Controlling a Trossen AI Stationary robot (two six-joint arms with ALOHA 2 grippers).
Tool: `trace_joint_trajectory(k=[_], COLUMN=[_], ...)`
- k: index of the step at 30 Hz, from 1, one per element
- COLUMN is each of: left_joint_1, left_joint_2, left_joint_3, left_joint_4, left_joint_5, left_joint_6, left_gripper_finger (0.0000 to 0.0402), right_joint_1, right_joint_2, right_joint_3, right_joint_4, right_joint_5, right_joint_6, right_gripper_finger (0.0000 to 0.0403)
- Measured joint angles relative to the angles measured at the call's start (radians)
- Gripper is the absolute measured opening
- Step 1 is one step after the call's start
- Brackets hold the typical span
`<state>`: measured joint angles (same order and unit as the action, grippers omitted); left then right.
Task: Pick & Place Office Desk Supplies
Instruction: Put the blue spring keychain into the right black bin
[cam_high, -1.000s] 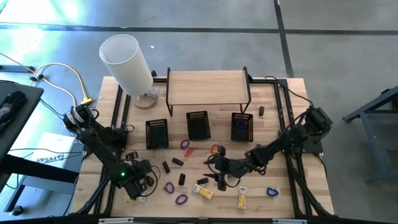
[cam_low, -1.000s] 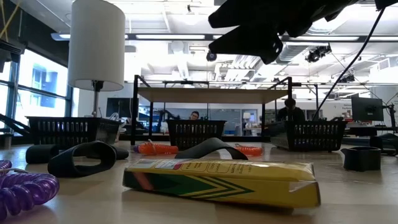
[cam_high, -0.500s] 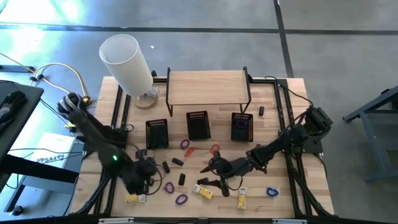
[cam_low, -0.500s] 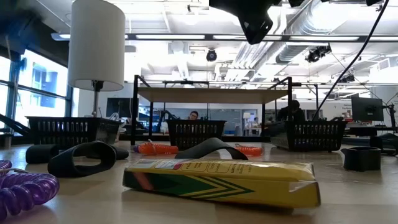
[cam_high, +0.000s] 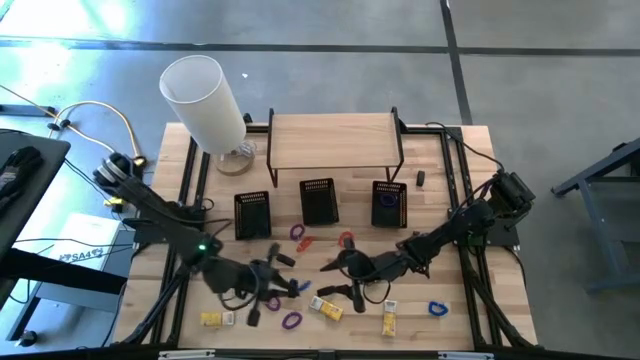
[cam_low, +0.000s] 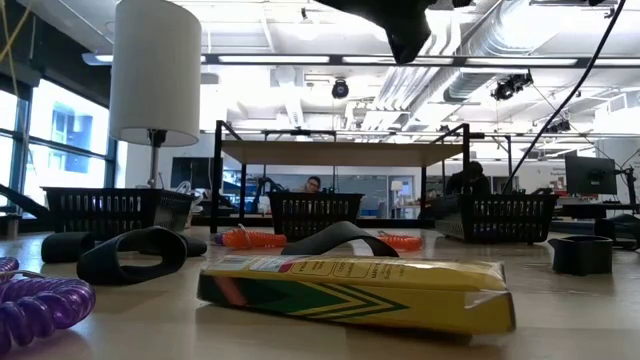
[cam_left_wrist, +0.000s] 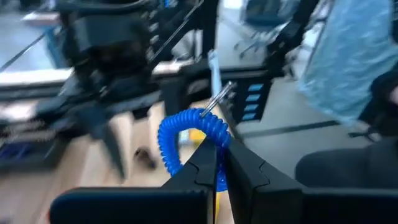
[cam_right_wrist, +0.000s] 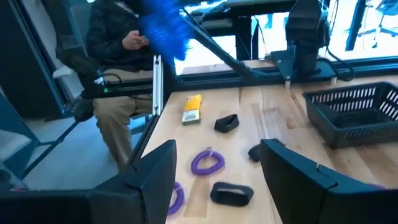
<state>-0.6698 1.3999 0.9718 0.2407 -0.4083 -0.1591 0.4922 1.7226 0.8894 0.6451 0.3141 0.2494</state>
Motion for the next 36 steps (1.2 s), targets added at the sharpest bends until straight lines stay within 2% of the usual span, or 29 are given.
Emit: trace_joint_trajectory(k=[4,7,11,17,22,27,33,36], left_joint_1=[0.062,0.098,0.126,0.133,0.133,0.138,0.138,0.138], left_joint_2=[0.057,0.063,0.064,0.070,0.070,0.070,0.070,0.070], left_joint_3=[0.000,0.000,0.000,0.000,0.000,0.000,0.000,0.000], left_joint_4=[0.079,0.078,0.070,0.058,0.049,0.049,0.036,0.028], left_joint_5=[0.170,0.237,0.271,0.281,0.281,0.281,0.281,0.280], left_joint_6=[-0.002,-0.039,-0.049,-0.054,-0.051,-0.043,-0.040,-0.040], left_gripper_finger=[0.0006,0.0006,0.0007,0.0007,0.0007,0.0007,0.0007,0.0007], right_joint_1=[-0.005,-0.004,-0.004,-0.010,-0.023,-0.024,-0.024,-0.024], right_joint_2=[0.000,0.000,0.000,0.000,0.000,0.000,0.000,0.000], right_joint_3=[0.000,0.000,0.000,0.000,0.000,0.000,0.000,0.000], right_joint_4=[0.039,0.047,0.085,0.123,0.123,0.119,0.119,0.119], right_joint_5=[-0.001,-0.028,-0.132,-0.139,-0.226,-0.238,-0.235,-0.235], right_joint_6=[-0.016,-0.047,-0.077,-0.106,-0.106,-0.129,-0.179,-0.191], right_gripper_finger=[0.0219,0.0219,0.0219,0.0219,0.0210,0.0149,0.0028,0.0012])
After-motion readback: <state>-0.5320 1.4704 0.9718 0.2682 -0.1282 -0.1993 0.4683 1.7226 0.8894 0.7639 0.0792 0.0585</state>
